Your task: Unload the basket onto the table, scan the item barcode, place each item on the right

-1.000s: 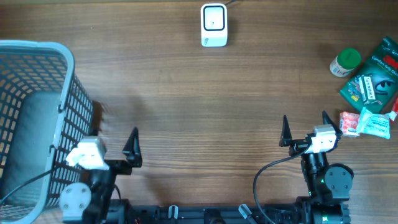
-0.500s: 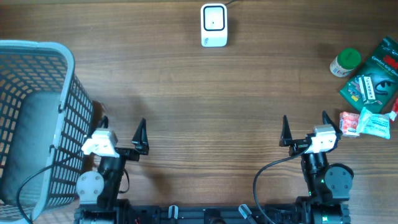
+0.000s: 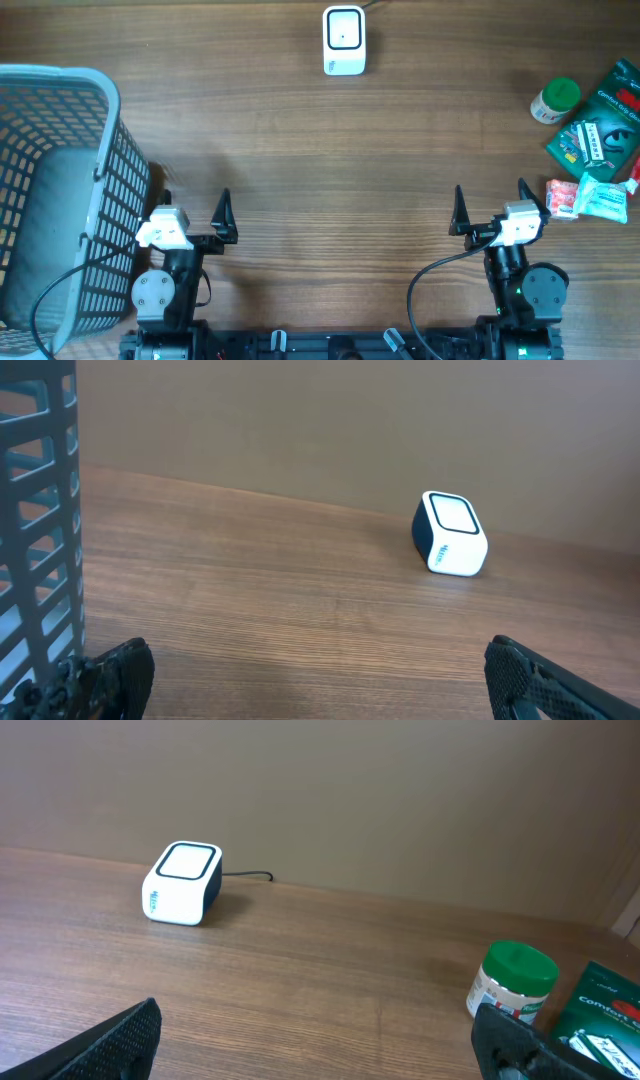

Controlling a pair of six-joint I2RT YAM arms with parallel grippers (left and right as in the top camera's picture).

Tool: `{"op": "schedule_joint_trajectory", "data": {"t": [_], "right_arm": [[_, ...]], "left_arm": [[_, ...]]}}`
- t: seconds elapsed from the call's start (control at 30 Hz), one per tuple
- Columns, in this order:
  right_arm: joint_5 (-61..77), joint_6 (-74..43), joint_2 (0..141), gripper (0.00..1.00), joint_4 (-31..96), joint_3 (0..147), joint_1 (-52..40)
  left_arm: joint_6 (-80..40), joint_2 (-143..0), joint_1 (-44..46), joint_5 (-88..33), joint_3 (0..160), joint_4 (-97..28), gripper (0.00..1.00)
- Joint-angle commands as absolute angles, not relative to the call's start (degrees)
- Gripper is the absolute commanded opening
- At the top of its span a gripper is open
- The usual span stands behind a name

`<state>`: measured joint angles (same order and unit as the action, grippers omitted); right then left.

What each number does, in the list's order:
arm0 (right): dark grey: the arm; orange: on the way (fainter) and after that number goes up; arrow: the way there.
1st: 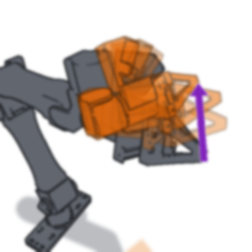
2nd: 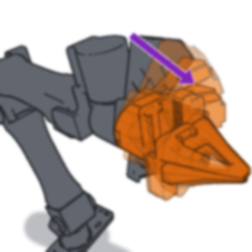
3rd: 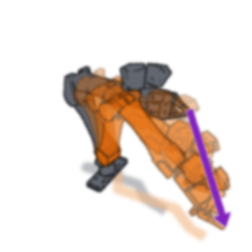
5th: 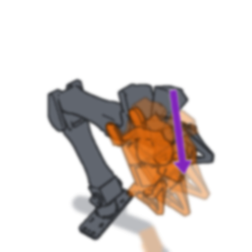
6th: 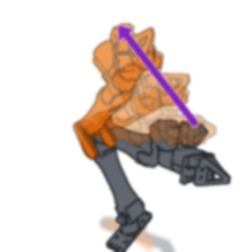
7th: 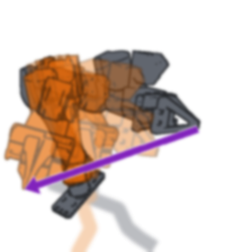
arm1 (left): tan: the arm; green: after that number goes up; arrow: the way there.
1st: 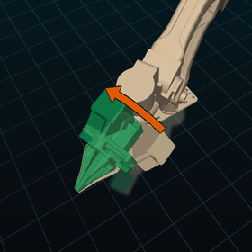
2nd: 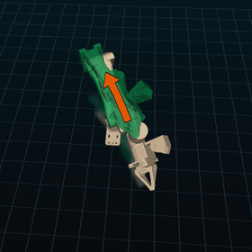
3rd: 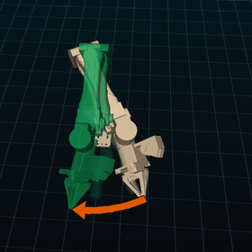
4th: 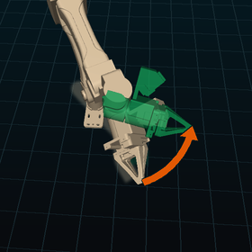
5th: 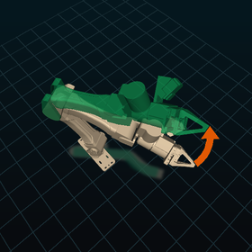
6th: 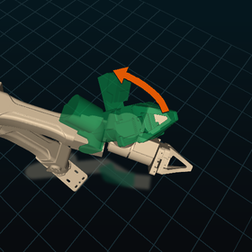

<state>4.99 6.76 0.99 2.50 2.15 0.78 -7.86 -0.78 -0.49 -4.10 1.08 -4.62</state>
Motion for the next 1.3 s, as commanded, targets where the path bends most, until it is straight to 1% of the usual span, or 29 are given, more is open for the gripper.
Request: {"op": "schedule_joint_trajectory", "data": {"t": [0.0,0.1,0.3,0.4,0.57,1.27], "right_arm": [[4.4,7.4,0.3,1.00,2.3,1.5,0.3],[4.4,7.4,0.3,1.00,2.3,1.5,0.3],[4.4,7.4,0.3,1.00,2.3,1.5,0.3],[4.4,7.4,0.3,1.00,2.3,1.5,0.3],[4.4,7.4,0.3,1.00,2.3,1.5,0.3],[4.4,7.4,0.3,1.00,2.3,1.5,0.3]], "left_arm": [[-8.2,-0.2,-0.8,-2.9,0.3,-4.4,1.00],[-11.0,-0.2,-0.8,-1.8,0.3,-4.4,1.00],[-10.7,-0.2,-0.8,-1.9,0.3,-4.4,1.00],[-4.8,-0.2,-0.2,-4.2,0.3,-4.4,1.00],[-3.0,-0.2,0.6,-4.5,0.3,-4.3,1.00],[-3.4,-0.3,0.4,-4.4,0.3,-4.1,1.00]]}}
